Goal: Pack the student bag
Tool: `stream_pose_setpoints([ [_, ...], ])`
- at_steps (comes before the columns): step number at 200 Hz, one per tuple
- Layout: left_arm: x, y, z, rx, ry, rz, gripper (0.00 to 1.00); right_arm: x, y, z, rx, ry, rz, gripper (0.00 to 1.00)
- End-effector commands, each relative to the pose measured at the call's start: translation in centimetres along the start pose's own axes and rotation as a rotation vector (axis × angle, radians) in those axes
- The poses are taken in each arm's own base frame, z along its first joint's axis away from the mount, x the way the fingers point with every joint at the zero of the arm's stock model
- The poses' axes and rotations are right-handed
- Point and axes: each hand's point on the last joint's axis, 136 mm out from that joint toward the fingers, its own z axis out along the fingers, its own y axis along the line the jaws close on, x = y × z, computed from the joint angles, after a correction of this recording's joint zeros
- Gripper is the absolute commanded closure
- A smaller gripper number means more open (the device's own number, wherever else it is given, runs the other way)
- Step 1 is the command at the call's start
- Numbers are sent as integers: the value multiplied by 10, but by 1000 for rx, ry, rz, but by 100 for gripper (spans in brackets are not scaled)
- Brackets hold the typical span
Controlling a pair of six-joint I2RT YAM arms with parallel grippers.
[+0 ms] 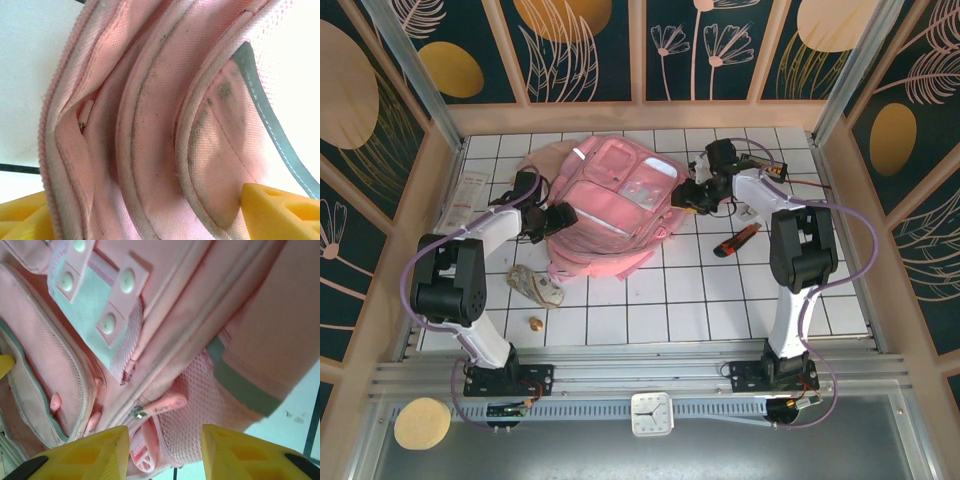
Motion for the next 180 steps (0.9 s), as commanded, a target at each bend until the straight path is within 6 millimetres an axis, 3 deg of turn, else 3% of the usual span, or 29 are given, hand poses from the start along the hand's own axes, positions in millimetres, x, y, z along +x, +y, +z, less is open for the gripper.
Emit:
stream_pose_setpoints([
  [1, 8, -1, -6, 7, 12, 25, 20, 8, 15, -14, -55, 5, -14, 56],
  [30, 12, 1, -4, 7, 20, 21, 21, 5, 24, 11, -163, 35, -46, 54],
  [81, 15, 3, -1, -3, 37, 22, 21, 7, -9, 44, -170, 51, -24, 52],
  [130, 12, 3, -2, -19, 42, 26, 21, 23, -32, 57, -144, 77, -63, 47],
  [180, 13, 5, 0, -26, 47, 24, 21, 35, 0, 51, -338, 82, -184, 47],
])
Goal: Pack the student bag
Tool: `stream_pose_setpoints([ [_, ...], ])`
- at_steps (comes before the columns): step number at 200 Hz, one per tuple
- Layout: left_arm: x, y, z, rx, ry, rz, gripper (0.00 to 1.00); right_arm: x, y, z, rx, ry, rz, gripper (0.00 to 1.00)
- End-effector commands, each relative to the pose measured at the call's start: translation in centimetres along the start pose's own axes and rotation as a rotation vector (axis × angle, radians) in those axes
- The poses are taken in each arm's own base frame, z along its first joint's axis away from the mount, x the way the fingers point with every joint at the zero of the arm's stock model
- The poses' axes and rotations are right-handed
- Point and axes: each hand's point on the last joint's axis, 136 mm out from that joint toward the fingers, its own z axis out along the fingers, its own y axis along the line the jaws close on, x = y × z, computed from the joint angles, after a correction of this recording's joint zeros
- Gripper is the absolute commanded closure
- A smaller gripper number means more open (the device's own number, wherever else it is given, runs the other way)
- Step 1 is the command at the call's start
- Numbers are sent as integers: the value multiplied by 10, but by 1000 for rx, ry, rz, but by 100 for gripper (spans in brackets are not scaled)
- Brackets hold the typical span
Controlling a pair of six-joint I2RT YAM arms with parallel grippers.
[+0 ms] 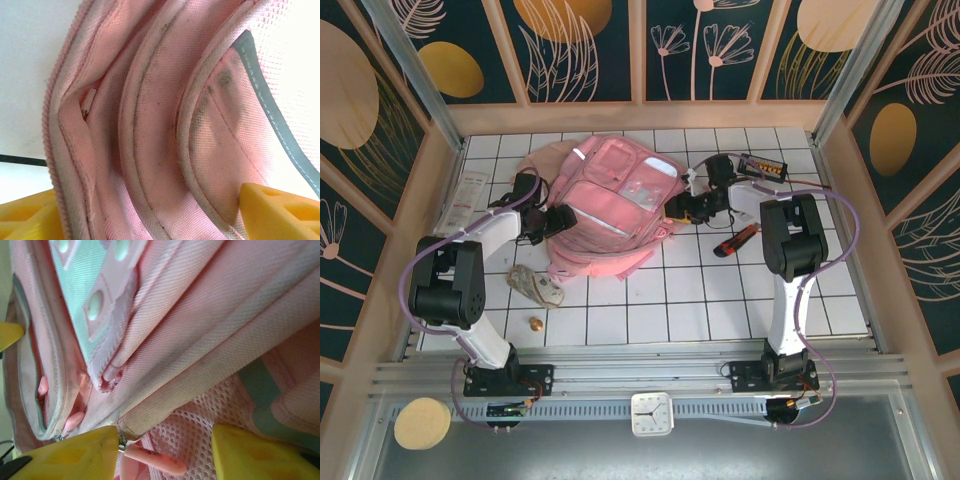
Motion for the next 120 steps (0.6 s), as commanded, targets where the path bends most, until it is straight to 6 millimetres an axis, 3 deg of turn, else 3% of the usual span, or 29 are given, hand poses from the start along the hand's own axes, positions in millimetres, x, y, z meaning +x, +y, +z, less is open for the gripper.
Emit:
stream_pose_setpoints([
  [1, 8, 2, 1, -22, 42, 14, 21, 20, 9, 8, -97, 40, -37, 47],
  [49, 8, 1, 1, -17, 44, 10, 22, 26, 30, 10, -175, 47, -87, 49],
  [120, 13, 3, 3, -17, 52, 10, 22, 25, 21, 3, -30, 35, -205, 42],
])
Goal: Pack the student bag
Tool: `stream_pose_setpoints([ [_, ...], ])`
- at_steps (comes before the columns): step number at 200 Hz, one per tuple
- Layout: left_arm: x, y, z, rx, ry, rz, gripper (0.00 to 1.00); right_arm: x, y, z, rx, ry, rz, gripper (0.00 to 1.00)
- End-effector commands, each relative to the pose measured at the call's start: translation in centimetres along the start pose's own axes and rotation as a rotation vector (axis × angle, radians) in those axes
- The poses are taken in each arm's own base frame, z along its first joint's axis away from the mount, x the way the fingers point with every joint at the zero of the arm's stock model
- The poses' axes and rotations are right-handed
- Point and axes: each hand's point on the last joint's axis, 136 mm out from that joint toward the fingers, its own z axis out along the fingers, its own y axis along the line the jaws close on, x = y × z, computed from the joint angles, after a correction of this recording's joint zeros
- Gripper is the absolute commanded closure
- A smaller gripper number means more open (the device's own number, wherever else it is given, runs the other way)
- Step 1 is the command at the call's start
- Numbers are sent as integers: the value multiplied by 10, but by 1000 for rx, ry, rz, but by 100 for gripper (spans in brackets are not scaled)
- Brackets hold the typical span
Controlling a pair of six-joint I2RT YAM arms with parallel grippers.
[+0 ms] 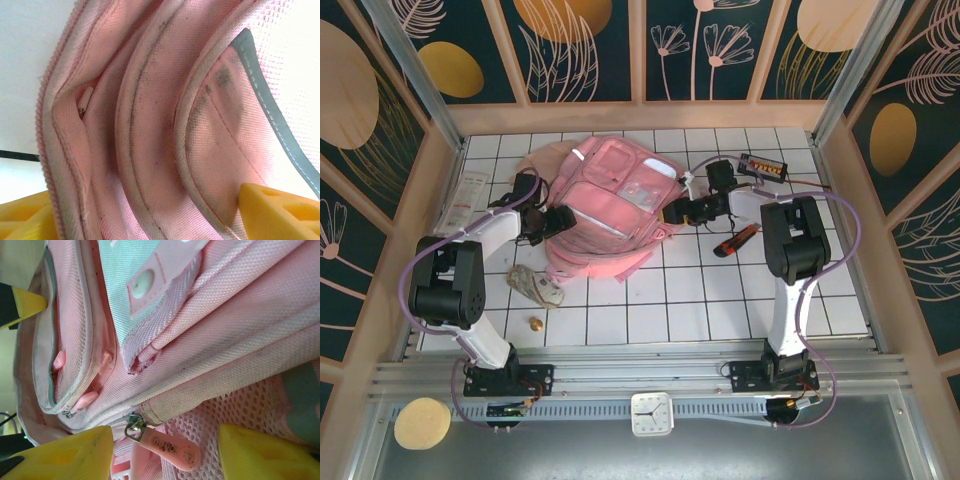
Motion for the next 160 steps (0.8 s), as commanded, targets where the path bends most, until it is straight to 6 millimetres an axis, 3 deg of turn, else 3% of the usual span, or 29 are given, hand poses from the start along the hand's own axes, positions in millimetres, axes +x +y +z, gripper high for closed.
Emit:
stream_pose_setpoints([
  [1, 11, 1, 3, -5, 48, 11, 22, 15, 8, 2, 26, 50, -52, 42],
  [46, 14, 2, 4, -3, 54, 12, 21, 23, -1, 18, 183, 112, -200, 44],
  [88, 16, 2, 5, 4, 59, 7, 21, 16, -4, 21, 254, 109, -247, 49],
  [117, 16, 2, 5, -1, 58, 10, 21, 13, -4, 15, 278, 105, -255, 63],
  [160, 13, 1, 4, 2, 52, 14, 21, 13, -7, 6, 296, 111, -262, 73],
])
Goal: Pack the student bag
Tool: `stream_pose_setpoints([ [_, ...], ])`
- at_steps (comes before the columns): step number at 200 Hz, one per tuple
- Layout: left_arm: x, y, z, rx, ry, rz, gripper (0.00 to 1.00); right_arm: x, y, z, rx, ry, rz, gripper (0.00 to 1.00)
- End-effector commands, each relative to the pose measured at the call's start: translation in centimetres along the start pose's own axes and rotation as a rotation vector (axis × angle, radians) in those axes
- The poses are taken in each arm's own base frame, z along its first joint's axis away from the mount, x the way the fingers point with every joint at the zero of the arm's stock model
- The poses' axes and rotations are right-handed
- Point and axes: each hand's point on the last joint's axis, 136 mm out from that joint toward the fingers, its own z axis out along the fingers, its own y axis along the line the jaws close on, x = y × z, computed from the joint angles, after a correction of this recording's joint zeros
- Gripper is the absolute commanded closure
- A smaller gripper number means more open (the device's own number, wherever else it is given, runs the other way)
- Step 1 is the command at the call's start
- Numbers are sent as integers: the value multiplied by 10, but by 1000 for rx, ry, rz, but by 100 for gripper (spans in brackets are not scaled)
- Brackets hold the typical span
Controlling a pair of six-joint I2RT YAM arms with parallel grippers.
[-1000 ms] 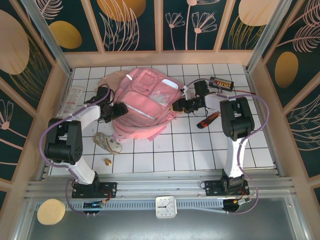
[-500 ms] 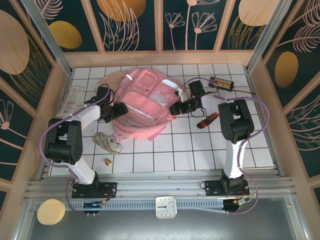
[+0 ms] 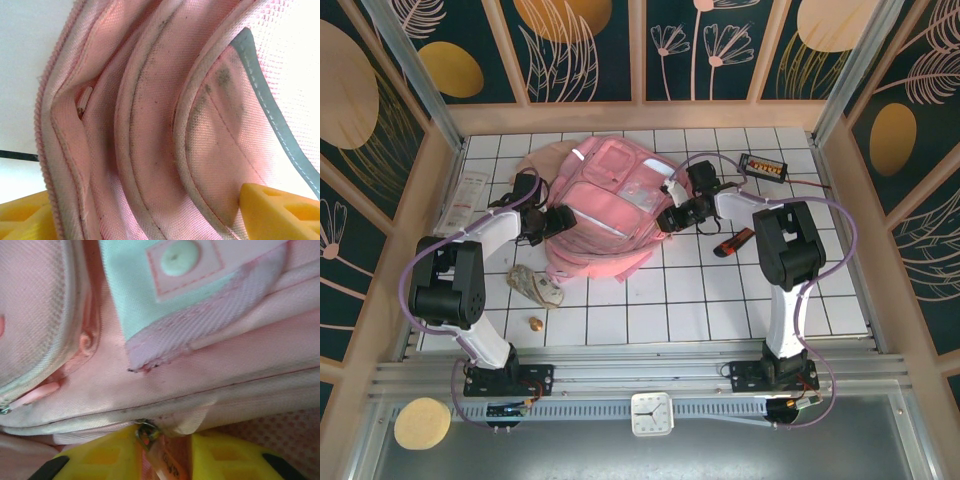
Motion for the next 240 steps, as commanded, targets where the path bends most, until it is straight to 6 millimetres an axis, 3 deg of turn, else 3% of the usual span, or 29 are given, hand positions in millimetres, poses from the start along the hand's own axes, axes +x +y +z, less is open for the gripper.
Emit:
stream_pose_setpoints([
  [1, 13, 1, 4, 1, 52, 13, 21, 6, -5, -10, 50, 35, -1, 73],
  [30, 18, 6, 13, -16, 78, 13, 20, 7, -7, -15, 63, 44, -9, 76],
  [48, 17, 6, 12, -18, 75, 16, 20, 8, -6, -19, 45, 43, 5, 84],
  [77, 16, 6, 13, -19, 76, 17, 21, 8, 7, -24, -15, 47, 7, 84],
  [93, 16, 6, 13, -17, 75, 15, 21, 10, 12, -25, -35, 53, 10, 100],
  [141, 17, 4, 14, -3, 76, 11, 23, 11, 14, -27, -41, 60, 20, 100],
  [169, 19, 0, 13, 24, 76, -3, 30, 10, 21, -26, -60, 83, 47, 100],
  [194, 22, -4, 14, 64, 75, -52, 38, 10, 40, -19, -86, 150, 100, 100],
  [198, 16, -12, 5, 91, 45, -59, 39, 13, 44, -17, -88, 172, 109, 100],
  [240, 20, -21, 1, 166, 1, -143, 54, 48, 61, -6, -73, 347, 200, 100],
])
